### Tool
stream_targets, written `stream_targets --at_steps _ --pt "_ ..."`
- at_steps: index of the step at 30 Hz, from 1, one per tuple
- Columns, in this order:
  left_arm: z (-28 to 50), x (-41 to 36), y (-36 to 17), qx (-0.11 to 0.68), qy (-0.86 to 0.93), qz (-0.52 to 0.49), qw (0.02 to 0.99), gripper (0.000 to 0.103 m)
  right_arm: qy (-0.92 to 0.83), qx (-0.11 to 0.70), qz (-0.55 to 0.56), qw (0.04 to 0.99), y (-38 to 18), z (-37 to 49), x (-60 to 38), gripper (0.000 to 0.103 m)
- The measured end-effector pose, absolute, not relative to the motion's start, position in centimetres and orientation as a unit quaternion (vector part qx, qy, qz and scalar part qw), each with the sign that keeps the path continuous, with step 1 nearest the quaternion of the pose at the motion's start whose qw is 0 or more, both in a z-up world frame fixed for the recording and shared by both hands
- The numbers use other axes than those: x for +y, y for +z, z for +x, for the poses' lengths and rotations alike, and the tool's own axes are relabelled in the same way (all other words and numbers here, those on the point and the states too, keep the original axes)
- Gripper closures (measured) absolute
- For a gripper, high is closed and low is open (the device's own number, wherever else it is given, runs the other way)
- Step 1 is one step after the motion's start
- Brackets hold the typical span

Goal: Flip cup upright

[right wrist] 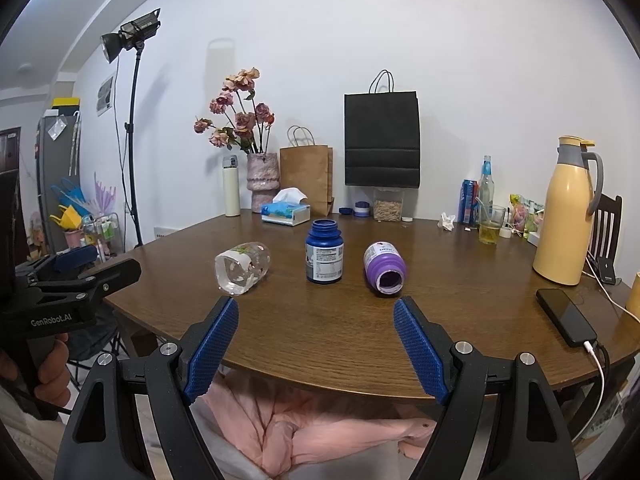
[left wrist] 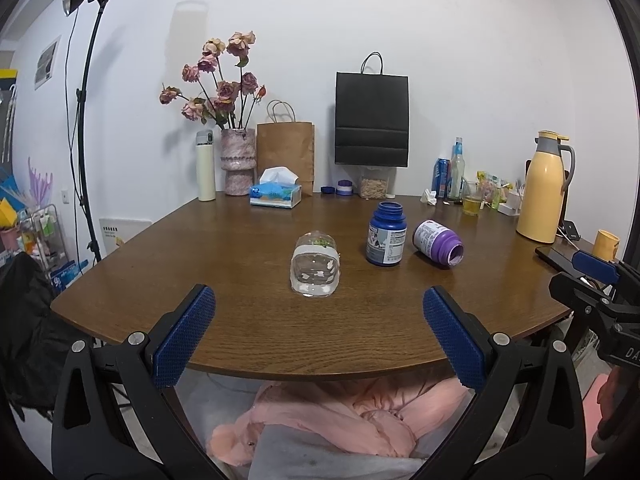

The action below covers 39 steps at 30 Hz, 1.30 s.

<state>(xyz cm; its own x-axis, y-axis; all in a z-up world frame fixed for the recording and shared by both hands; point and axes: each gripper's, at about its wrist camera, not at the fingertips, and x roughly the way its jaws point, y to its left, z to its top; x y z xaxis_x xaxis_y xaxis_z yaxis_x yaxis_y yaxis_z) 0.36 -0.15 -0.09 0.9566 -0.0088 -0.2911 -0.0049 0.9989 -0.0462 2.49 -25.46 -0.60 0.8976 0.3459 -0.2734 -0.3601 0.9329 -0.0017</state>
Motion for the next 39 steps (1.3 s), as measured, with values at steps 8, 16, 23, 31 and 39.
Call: stream_targets --at_steps 8,16,23,31,39 --pt "0.4 -0.1 -0.1 0.144 -0.003 -0.027 0.989 0.0 0.182 0.137 -0.026 0.973 -0.5 2.4 -25.5 0.019" --pt "0.5 -0.1 -0.2 0.143 -0.002 -0.02 0.99 0.0 0.182 0.137 -0.026 0.973 -0.5 2.3 -25.6 0.019" --pt "0.7 -0.1 -0.3 0.151 -0.006 -0.019 0.988 0.0 0.184 0.14 -0.028 0.973 -0.4 2.3 -25.4 0.019" --pt "2.6 0.9 0.3 0.147 0.003 -0.018 0.989 0.0 0.207 0.159 -0.029 0.965 -0.2 4.4 -24.0 0.019" --pt "13.6 4.7 2.0 0.25 -0.013 -0.021 0.968 0.0 0.264 0.28 -0.017 0.923 -2.6 15.3 -16.8 0.019"
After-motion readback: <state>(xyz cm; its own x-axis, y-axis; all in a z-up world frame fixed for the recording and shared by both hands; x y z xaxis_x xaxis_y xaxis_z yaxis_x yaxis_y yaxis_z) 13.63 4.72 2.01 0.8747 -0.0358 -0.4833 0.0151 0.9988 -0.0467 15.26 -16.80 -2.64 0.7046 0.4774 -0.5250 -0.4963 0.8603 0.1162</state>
